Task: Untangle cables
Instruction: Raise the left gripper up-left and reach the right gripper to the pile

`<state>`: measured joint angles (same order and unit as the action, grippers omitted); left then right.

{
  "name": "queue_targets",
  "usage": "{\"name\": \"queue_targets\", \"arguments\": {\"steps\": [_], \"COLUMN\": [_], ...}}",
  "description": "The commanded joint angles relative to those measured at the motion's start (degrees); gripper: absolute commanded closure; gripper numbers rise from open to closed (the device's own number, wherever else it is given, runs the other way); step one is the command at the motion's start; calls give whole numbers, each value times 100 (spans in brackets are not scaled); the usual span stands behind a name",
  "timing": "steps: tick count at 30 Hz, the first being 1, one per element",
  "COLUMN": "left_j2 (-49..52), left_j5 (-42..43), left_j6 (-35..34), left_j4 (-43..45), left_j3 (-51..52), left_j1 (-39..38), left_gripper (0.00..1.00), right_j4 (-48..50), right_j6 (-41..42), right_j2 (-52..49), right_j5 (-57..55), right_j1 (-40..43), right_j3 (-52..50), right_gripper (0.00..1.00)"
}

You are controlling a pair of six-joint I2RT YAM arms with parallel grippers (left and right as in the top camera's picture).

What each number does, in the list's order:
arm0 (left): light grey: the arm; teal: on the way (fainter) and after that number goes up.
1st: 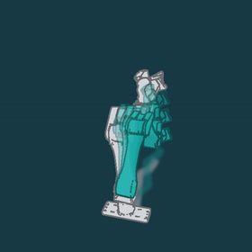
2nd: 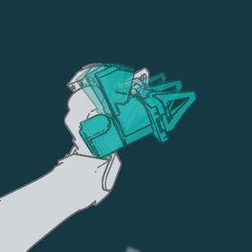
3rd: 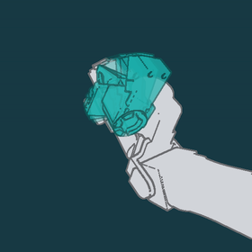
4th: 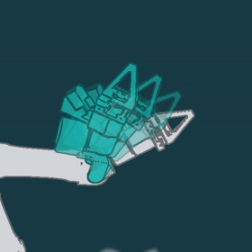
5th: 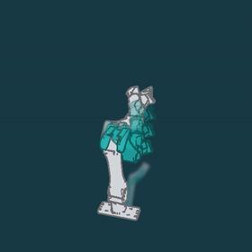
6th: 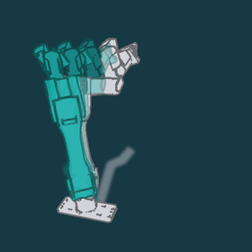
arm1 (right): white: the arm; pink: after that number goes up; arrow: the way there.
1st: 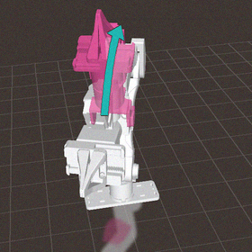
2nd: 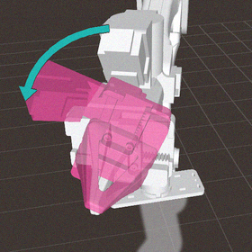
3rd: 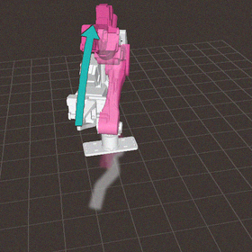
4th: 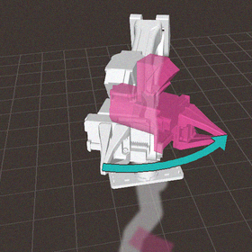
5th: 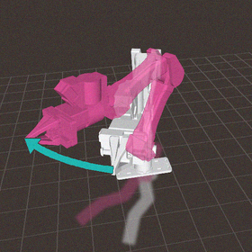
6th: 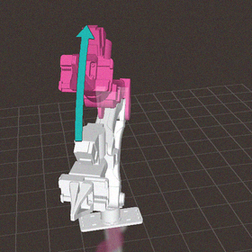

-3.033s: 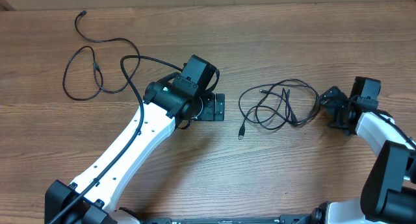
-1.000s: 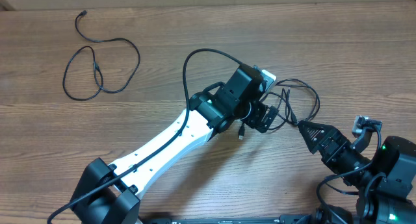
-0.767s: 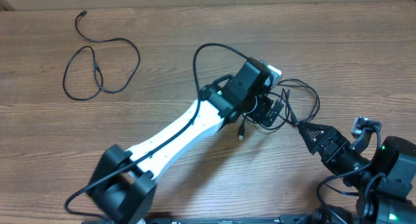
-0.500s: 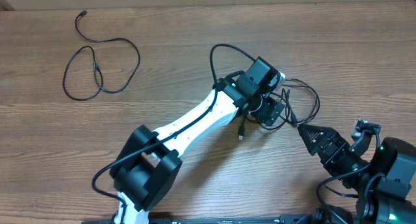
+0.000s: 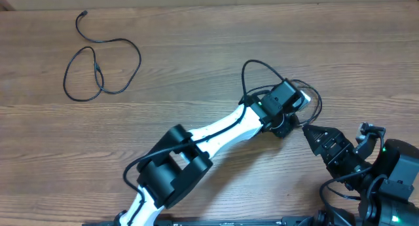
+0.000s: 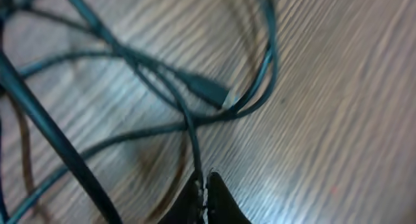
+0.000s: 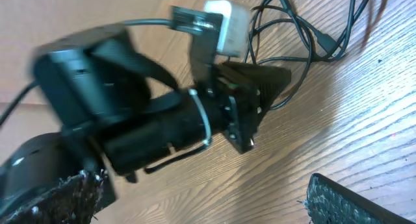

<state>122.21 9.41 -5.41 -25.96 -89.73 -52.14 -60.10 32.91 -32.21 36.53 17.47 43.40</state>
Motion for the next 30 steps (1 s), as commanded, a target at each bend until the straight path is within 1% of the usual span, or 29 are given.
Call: {"name": "queue_targets", "arguments": {"steps": [1,4,7,10,13,15,18,23,30], "left_j2": [-302,-813,-1294,-1703,-2199,-2404,-2632,-2817,-3086], "left_j5": [-101,-105,-105,-105,-96,-79,-66,382,417], "left_j6": [-166,-188,-186,-190,-278,-417,-450,-446,-444], "left_j4": [-240,-800,-1287,-1510,-1775,-1871,-1947,-1919,-1873], "left_j3": [-317,-708,-984,-1019,-1019,-1019,-1019,-1019,-1019], "left_j1": [208,450,730,1021,1482,1716,1954,1989,1989], "left_gripper": [96,96,96,96,96,96,96,96,96], "right_j4": [39,160,278,455,566,603,619,769,929], "right_j6": [33,37,321,605,787,785,782,780,778], "right_j2": [4,4,4,4,4,4,4,4,4], "right_j5": [-160,-177,-179,-177,-175,-151,-151,-153,-155], "right_j1": [-11,-11,-11,-11,-11,-11,-11,-11,-11], "right_j3": [26,-184,-389,-634,-892,-988,-1005,-1008,-1008], "right_gripper": [0,0,0,0,0,0,0,0,0]}}
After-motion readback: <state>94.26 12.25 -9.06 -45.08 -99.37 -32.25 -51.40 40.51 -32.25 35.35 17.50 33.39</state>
